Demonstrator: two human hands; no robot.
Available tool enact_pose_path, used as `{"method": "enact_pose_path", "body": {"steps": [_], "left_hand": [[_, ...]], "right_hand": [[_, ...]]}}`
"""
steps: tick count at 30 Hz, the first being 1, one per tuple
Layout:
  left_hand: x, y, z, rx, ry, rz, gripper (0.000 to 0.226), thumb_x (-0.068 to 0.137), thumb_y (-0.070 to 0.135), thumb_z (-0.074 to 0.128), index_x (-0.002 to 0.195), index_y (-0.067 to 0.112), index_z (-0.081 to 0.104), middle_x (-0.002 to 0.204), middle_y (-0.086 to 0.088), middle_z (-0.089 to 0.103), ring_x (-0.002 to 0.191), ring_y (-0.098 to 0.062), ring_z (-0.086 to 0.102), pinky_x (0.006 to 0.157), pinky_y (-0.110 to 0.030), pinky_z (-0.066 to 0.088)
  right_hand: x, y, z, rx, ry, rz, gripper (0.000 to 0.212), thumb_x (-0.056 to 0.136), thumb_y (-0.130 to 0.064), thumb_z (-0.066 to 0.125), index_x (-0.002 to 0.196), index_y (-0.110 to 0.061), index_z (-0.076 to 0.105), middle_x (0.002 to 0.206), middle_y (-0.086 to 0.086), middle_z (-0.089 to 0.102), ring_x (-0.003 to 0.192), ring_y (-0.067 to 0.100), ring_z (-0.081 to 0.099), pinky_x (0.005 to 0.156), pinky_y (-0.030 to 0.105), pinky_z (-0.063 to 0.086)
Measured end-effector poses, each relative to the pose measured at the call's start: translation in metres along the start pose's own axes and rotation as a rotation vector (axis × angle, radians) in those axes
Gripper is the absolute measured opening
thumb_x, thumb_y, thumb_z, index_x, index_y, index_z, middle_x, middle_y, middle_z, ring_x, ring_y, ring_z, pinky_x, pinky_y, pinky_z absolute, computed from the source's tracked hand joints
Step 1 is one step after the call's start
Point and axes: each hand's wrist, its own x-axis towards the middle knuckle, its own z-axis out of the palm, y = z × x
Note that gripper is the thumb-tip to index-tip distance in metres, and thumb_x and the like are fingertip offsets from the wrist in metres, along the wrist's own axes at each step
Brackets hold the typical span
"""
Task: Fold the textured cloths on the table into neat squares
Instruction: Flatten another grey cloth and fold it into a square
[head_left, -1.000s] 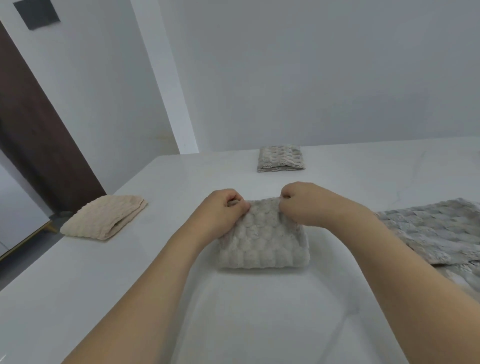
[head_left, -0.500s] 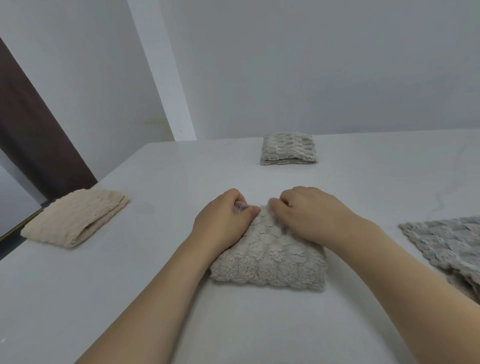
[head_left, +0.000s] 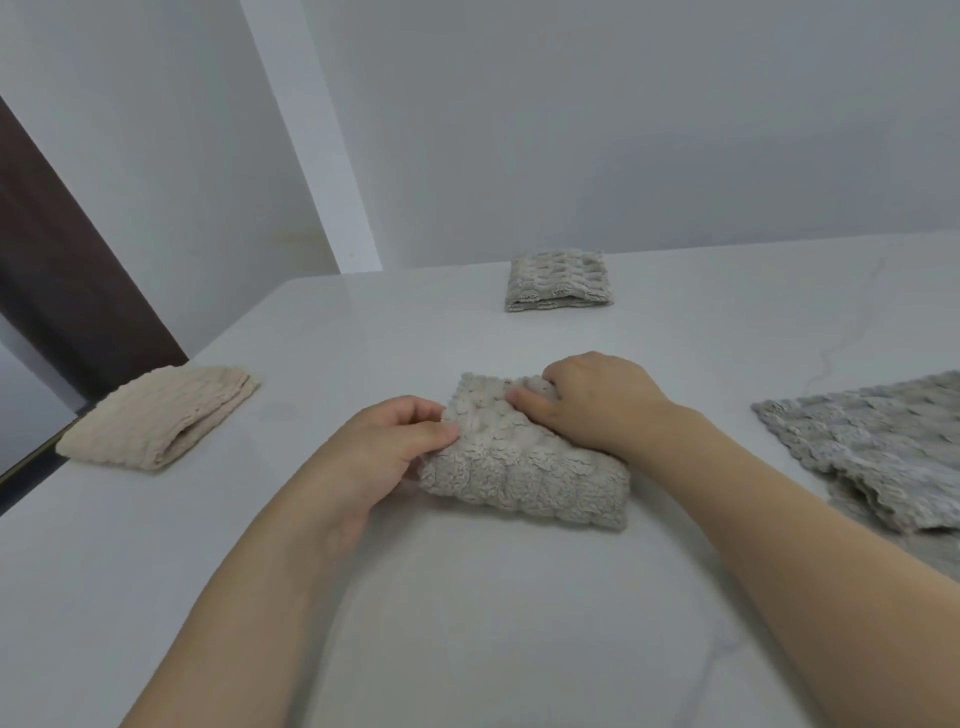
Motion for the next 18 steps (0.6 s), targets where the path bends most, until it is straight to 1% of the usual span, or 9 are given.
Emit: {"method": "enact_pose_path", "body": {"steps": [1,3,5,7,8,11,14,16,18], "left_hand": [[0.0,-0.001,0.003,-0.032,0.06,0.049,0.005,0.089,0.01,0.067,0.094,0.01,0.069,0.073,0.0,0.066,0.062,-0.006,0.058,0.057,-0.013,0.046],[0.003,-0.002,0.009,-0.046,0.124,0.101,0.011,0.089,0.006,0.067,0.099,0.009,0.068,0.078,-0.005,0.067,0.062,-0.007,0.06,0.055,-0.012,0.047],[0.005,-0.003,0.012,-0.014,0.128,0.096,0.014,0.087,0.01,0.07,0.101,0.011,0.068,0.082,-0.006,0.069,0.062,-0.007,0.062,0.057,-0.014,0.048],[0.004,-0.006,0.012,0.031,0.092,0.06,0.01,0.086,0.018,0.072,0.093,0.012,0.07,0.078,-0.001,0.07,0.061,-0.006,0.061,0.059,-0.018,0.046],[0.003,-0.008,0.012,0.049,0.07,0.043,0.01,0.085,0.021,0.073,0.087,0.012,0.069,0.074,0.002,0.069,0.059,-0.005,0.059,0.06,-0.018,0.045],[0.003,-0.011,0.009,0.026,0.039,0.051,0.014,0.086,0.021,0.072,0.079,0.01,0.065,0.066,0.004,0.062,0.056,-0.006,0.054,0.058,-0.015,0.042],[0.003,-0.011,0.009,-0.041,0.01,0.103,0.013,0.088,0.016,0.069,0.089,0.006,0.063,0.074,-0.001,0.061,0.069,-0.013,0.055,0.068,-0.025,0.043],[0.001,-0.009,0.012,-0.095,0.005,0.123,0.01,0.089,0.013,0.066,0.096,0.007,0.061,0.074,0.001,0.065,0.064,-0.01,0.057,0.06,-0.019,0.043],[0.0,-0.008,0.015,-0.15,0.011,0.118,0.016,0.09,0.012,0.065,0.104,0.008,0.058,0.078,-0.001,0.07,0.062,-0.009,0.06,0.054,-0.018,0.043]], "right_hand": [[0.0,0.002,-0.001,0.014,0.043,-0.002,0.056,0.092,-0.066,0.033,0.064,-0.019,0.045,0.071,-0.004,0.05,0.077,0.022,0.05,0.064,0.033,0.036],[0.001,0.007,-0.001,0.044,0.11,0.013,0.055,0.091,-0.067,0.034,0.068,-0.019,0.045,0.07,-0.004,0.051,0.077,0.023,0.052,0.063,0.034,0.035],[0.003,0.011,0.001,0.055,0.101,0.043,0.053,0.09,-0.07,0.033,0.084,-0.022,0.051,0.08,-0.003,0.056,0.084,0.024,0.055,0.066,0.034,0.037],[0.005,0.013,0.005,0.045,0.068,0.066,0.054,0.089,-0.072,0.032,0.101,-0.024,0.055,0.095,-0.001,0.061,0.094,0.025,0.057,0.071,0.035,0.039],[0.007,0.014,0.008,0.047,0.065,0.069,0.055,0.089,-0.072,0.032,0.102,-0.024,0.056,0.098,-0.001,0.063,0.097,0.025,0.058,0.072,0.035,0.04],[0.011,0.014,0.014,0.056,0.075,0.084,0.056,0.089,-0.072,0.033,0.087,-0.021,0.055,0.091,-0.001,0.062,0.094,0.025,0.058,0.069,0.034,0.039],[0.014,0.015,0.018,0.073,0.103,0.09,0.06,0.089,-0.072,0.031,0.097,-0.018,0.056,0.096,0.0,0.062,0.095,0.025,0.057,0.07,0.034,0.038],[0.015,0.015,0.02,0.094,0.123,0.084,0.058,0.09,-0.071,0.03,0.097,-0.018,0.052,0.093,0.0,0.059,0.095,0.025,0.056,0.071,0.034,0.036],[0.015,0.015,0.02,0.119,0.138,0.08,0.054,0.09,-0.071,0.029,0.093,-0.02,0.048,0.086,-0.002,0.053,0.09,0.024,0.055,0.07,0.034,0.035]]}}
